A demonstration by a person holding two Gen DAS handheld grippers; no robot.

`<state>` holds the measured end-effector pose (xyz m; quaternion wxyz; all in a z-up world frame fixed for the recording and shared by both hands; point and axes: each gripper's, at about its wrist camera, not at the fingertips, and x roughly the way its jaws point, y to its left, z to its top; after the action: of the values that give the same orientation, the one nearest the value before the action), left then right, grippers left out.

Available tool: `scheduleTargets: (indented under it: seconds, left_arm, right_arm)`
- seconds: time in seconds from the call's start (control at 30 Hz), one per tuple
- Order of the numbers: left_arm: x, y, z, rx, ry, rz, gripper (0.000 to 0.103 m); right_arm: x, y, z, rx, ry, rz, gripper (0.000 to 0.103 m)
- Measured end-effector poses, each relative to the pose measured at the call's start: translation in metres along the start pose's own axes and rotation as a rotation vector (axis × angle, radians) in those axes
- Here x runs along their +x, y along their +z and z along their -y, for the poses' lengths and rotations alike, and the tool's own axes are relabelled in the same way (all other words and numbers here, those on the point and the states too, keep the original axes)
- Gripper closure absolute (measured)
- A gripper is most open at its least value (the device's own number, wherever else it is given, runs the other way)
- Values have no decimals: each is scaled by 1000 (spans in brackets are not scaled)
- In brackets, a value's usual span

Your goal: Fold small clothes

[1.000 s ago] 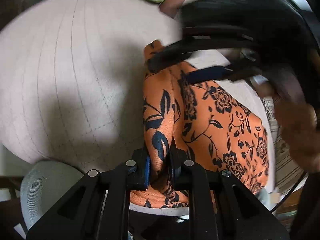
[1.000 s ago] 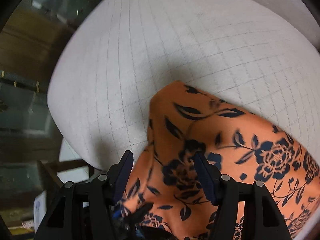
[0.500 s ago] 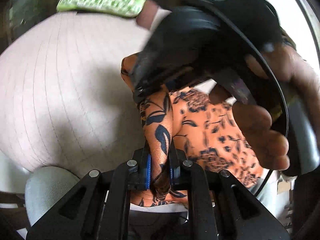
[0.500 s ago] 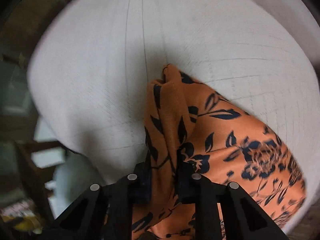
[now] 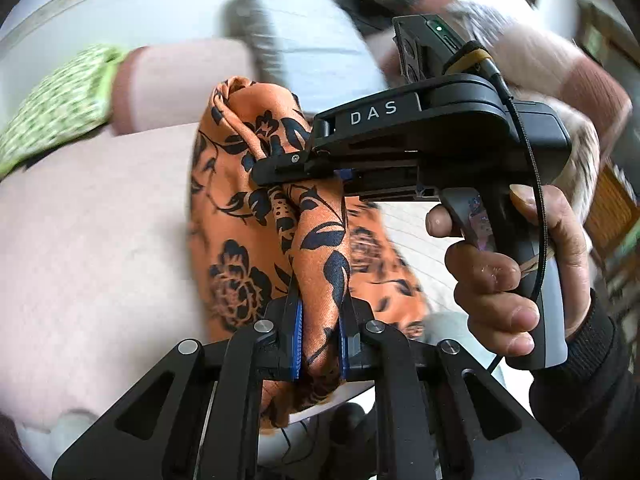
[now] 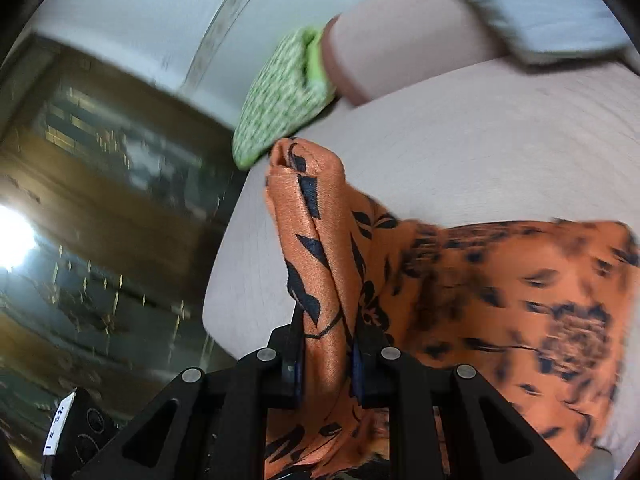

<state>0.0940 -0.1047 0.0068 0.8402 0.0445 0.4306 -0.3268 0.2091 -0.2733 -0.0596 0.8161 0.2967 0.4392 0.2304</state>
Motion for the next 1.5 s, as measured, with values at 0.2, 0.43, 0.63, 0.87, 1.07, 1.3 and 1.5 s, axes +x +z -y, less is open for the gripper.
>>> scheduleTargets:
  seconds: [0.2,0.43,0.63,0.87,1.07,1.3,1.5]
  left_arm:
    - [81,17,56,79,-76,-126,91]
    - [149,19,53,5,-160,-326,89]
    - [97,3,13,-69,-249,-273,59]
    - [82,-36,-40,-210,-81,-219,46]
    - [94,-56,-53,-315,-89,-247,46]
    - [112,-66,-23,-158,9,-285,46]
    - [118,-72,-23,-162,23,-300,46]
  right_arm:
    - [-39,-15,98,161,-6,57,86]
    - [-36,-37,200,379,5,17,85]
    - [-58,-46,189,386,-89,46,76]
    - [-106,-89,109,216,-248,137,51]
    - [-59,-118,89,178,-334,4,63]
    - [-35,-118,105,217,-512,-49,66]
    - [-20,-116,115,235,-552,-87,93]
